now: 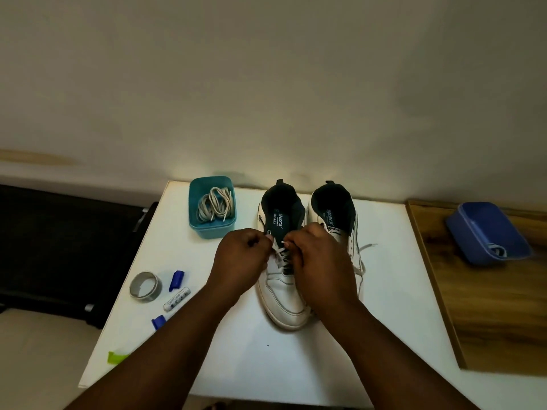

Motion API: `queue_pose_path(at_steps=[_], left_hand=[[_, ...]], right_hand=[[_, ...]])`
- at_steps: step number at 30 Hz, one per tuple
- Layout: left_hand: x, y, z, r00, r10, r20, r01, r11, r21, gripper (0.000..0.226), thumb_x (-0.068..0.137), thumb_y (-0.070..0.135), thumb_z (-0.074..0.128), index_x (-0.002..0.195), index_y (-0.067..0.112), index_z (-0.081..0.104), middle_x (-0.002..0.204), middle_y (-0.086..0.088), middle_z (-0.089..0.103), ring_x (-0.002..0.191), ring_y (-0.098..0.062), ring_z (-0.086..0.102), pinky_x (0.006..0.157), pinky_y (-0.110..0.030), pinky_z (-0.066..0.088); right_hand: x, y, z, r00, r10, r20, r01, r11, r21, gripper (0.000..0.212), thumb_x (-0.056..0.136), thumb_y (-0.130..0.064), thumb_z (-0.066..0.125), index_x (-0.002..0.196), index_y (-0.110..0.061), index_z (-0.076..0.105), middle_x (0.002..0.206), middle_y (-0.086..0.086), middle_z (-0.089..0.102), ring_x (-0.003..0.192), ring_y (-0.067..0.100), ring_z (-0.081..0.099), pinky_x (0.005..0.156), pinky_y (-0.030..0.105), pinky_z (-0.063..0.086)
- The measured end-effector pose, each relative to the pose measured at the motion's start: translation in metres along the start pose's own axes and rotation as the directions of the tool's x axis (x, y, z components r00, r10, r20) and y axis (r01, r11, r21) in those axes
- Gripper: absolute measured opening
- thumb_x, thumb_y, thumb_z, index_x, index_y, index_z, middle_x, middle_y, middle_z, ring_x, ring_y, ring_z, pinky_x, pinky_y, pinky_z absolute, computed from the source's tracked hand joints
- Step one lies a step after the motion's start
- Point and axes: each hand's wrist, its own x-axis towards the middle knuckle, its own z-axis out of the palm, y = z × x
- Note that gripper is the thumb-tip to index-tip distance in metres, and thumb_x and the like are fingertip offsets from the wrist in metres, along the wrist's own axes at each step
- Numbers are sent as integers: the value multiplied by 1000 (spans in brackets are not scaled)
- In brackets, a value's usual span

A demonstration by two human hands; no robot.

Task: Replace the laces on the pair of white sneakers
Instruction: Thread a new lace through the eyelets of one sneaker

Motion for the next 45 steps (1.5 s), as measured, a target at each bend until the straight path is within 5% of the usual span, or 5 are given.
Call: queue_pose_path(at_steps=[14,21,40,43,45], left_hand=[[-3,4,-3,993,10,120,-5,999,-42,24,99,26,67,82,11,76,73,-9,74,64,-16,67,75,-43,62],[-7,9,-1,977,-108,183,147,966,-214,14,98,7,64,92,2,75,81,-18,73,71,-21,67,75,-35,61],[-7,8,-9,995,-43,90,24,979,200,30,79,41,49,82,16,65,81,-5,69,83,-27,68,84,-52,56],[0,13,-21,946,-296,-135,219,886,-408,19,96,25,48,97,10,60,93,-9,68,96,-31,69,95,-52,57],[2,25,-30,900,-432,-55,143,412,-900,21,103,13,41,103,4,61,92,-10,70,90,-23,72,89,-38,59]], right_hand=[[4,-2,1,995,-64,80,80,972,-219,10,88,-16,66,88,-24,70,91,-6,57,82,16,52,59,29,39],[-2,1,1,998,54,34,-59,983,175,36,98,-15,62,129,-32,66,94,-13,65,81,6,61,71,28,53],[-3,-1,-7,994,58,88,-70,987,145,47,102,-25,55,146,-40,51,105,-6,74,91,14,68,79,35,57],[-5,-3,-16,995,74,70,-76,997,29,51,98,-19,54,145,-39,53,106,-3,73,92,21,68,75,30,51],[-6,-6,-19,997,62,45,-63,998,16,52,98,-17,54,144,-40,54,111,-4,72,94,21,67,76,31,52]])
